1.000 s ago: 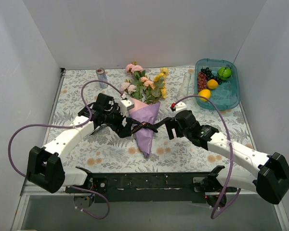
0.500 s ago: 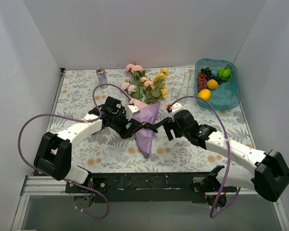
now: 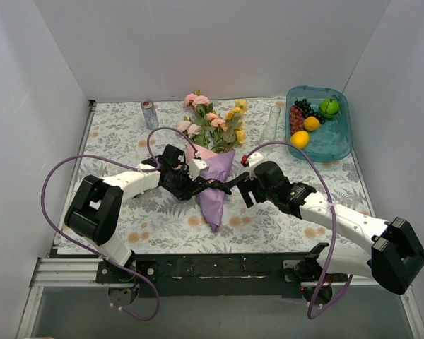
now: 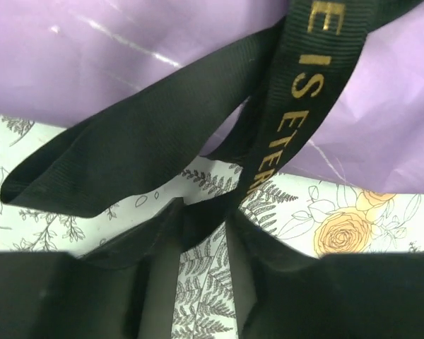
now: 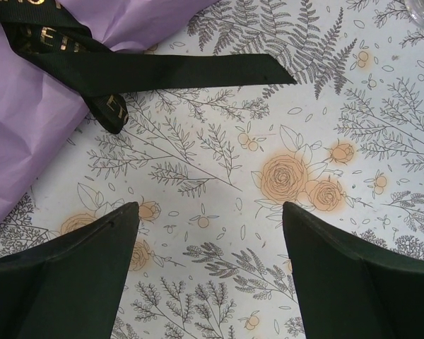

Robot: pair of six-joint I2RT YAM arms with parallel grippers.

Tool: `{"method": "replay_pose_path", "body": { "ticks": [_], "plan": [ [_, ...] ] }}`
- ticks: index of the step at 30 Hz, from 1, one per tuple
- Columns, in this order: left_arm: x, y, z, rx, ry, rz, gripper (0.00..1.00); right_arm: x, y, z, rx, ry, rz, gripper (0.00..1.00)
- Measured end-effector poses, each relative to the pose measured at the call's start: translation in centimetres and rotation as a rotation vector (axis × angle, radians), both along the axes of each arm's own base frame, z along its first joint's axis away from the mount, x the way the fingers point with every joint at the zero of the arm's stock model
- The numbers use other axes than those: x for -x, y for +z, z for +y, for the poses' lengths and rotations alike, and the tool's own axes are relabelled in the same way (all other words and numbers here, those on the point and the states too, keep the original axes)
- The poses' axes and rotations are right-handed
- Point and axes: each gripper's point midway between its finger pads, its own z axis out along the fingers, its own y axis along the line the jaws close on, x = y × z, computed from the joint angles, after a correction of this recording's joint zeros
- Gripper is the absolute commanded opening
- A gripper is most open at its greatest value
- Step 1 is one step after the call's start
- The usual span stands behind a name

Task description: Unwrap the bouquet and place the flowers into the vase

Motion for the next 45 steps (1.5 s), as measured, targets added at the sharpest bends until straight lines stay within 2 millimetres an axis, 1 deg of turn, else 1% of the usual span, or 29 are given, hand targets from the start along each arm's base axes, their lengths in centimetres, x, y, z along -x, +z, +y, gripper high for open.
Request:
{"method": "replay_pose_path", "body": {
  "ticks": [2,3,7,10,13,16,19,22,24,26,28,34,36,38,42,45],
  "plan": [
    [-0.1,-0.3,0.1,-0.01,0.007,0.001,0.02,0.0,-0.3,0.0,0.009,0.007,0.006,0.89],
    [-0.3,-0.2,0.2,-0.013,0.009,-0.005,0.0,0.0,-0.4,0.1,0.011,0.009,0.008,0.89],
    [-1.2,0.3,0.2,-0.021,0.029,-0.036,0.0,-0.3,-0.7,0.5,0.006,0.023,0.0,0.91],
    [-1.8,1.2,0.4,-0.024,0.055,-0.072,0.0,-0.6,-1.6,0.8,0.024,0.039,0.002,0.94],
    [-2.3,3.1,0.6,-0.006,0.081,-0.124,0.0,-1.1,-3.2,1.0,0.07,0.057,0.015,0.95],
    [-2.8,6.3,0.9,0.04,0.116,-0.2,0.0,-1.4,-4.9,0.8,0.129,0.077,0.026,0.96],
    [-3.3,8.9,1.5,0.07,0.148,-0.247,0.0,-1.9,-6.3,0.6,0.186,0.096,0.024,0.96],
    [-3.9,11.1,1.9,0.094,0.177,-0.282,0.0,-2.7,-7.0,0.8,0.218,0.108,0.007,0.96],
    [-4.3,11.9,2.2,0.1,0.19,-0.294,0.0,-3.7,-6.6,1.4,0.218,0.115,-0.027,0.96],
    [-4.2,11.9,2.4,0.095,0.196,-0.289,0.0,-4.9,-6.0,2.3,0.208,0.12,-0.065,0.96],
    [-4.0,11.7,2.5,0.086,0.196,-0.274,0.0,-5.5,-5.7,3.0,0.197,0.132,-0.087,0.96],
    [-3.6,11.3,2.8,0.069,0.206,-0.251,0.0,-6.5,-5.0,6.0,0.133,0.218,-0.113,0.96],
    [-3.7,11.4,2.9,0.064,0.211,-0.252,0.0,-6.4,-5.3,7.0,0.119,0.257,-0.103,0.93],
    [-3.9,11.5,2.9,0.062,0.214,-0.256,0.0,-6.2,-5.7,7.6,0.112,0.281,-0.09,0.92],
    [-4.1,11.3,2.9,0.055,0.217,-0.251,0.0,-5.9,-7.0,8.0,0.115,0.3,-0.066,0.88],
    [-4.0,11.3,3.0,0.052,0.217,-0.248,0.0,-5.9,-7.0,8.5,0.104,0.304,-0.073,0.88]
  ]
}}
